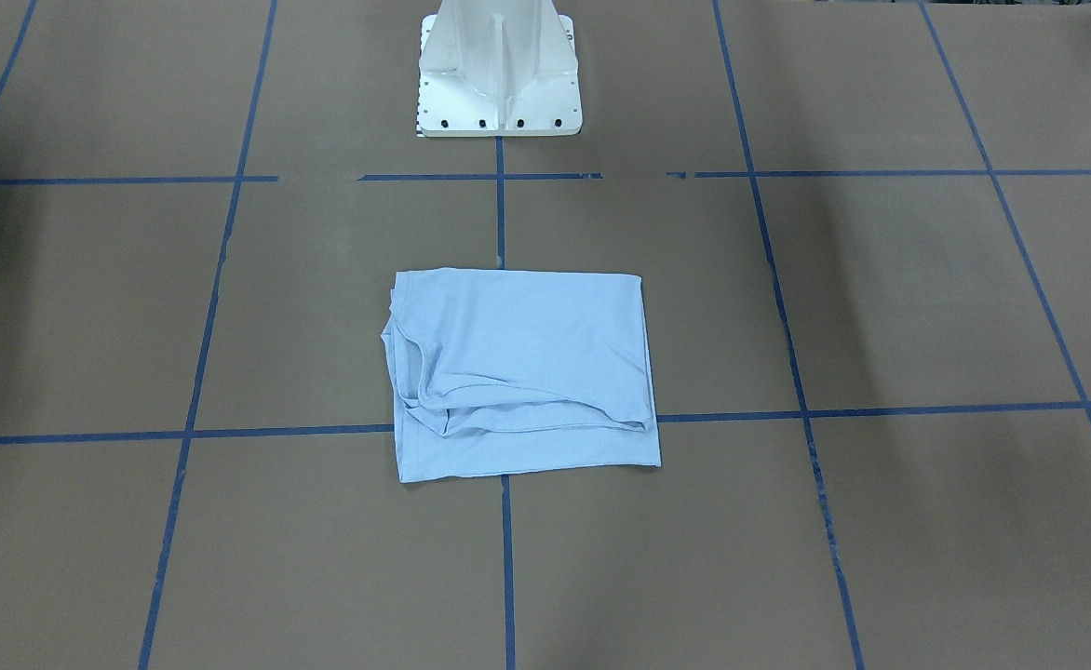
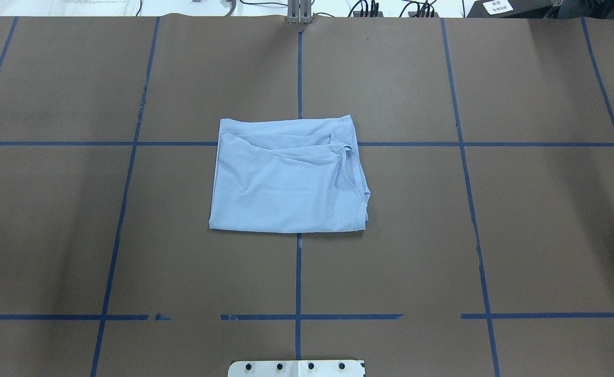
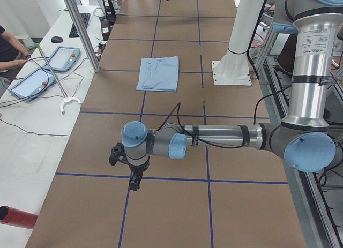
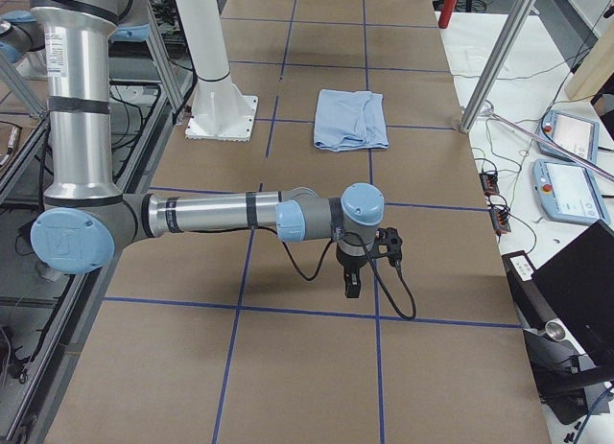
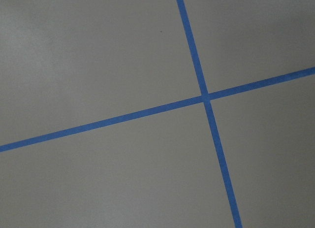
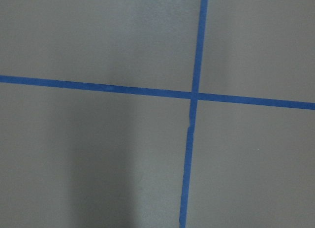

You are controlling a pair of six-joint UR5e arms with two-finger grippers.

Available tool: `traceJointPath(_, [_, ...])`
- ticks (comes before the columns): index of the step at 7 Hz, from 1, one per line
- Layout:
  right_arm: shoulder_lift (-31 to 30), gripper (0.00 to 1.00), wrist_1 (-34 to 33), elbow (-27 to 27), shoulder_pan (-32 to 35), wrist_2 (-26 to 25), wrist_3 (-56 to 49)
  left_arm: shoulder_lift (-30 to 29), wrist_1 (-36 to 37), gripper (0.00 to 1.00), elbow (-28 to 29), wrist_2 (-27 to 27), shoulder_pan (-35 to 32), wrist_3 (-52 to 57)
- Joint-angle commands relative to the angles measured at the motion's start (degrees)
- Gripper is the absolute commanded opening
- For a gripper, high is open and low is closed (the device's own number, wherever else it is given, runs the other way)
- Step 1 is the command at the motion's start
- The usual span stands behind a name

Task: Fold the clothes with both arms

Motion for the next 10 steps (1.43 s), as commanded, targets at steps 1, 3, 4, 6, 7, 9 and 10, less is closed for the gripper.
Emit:
traceJointPath(1, [-1.63,1.0,1.46,0.34,1.44,2.51,2.68,-0.1,-0.01,1.0,-0.06,0.4,-0.03,-0.4])
traceJointPath(3, [-1.71,1.0,0.93,-1.43,5.14,9.49,1.02,-0.1,-0.01,1.0,0.03,0.31,-0.03,-0.14])
traceJointPath(4, [-1.98,1.0,0.76,-1.17,5.32,9.5,-0.65,-0.01,-0.09,1.0,0.03,0.23,-0.03,-0.05])
traceJointPath(6, [-1.72,1.0,0.23,-1.17,4.88,9.5,-1.19,-0.01,-0.09,1.0,-0.06,0.05,-0.03,-0.13])
traceJointPath(7, [-1.63,1.0,-0.29,-1.08,5.05,9.41,-1.19,-0.1,-0.09,1.0,0.12,-0.04,0.05,-0.14])
traceJointPath(9, [-1.63,1.0,-0.38,-0.99,4.97,8.71,-1.19,-0.18,-0.01,1.0,0.2,-0.13,-0.03,0.04])
traceJointPath(10, [-1.63,1.0,-0.38,-0.91,4.44,8.62,-1.28,-0.27,-0.01,1.0,0.21,-0.13,0.05,0.04])
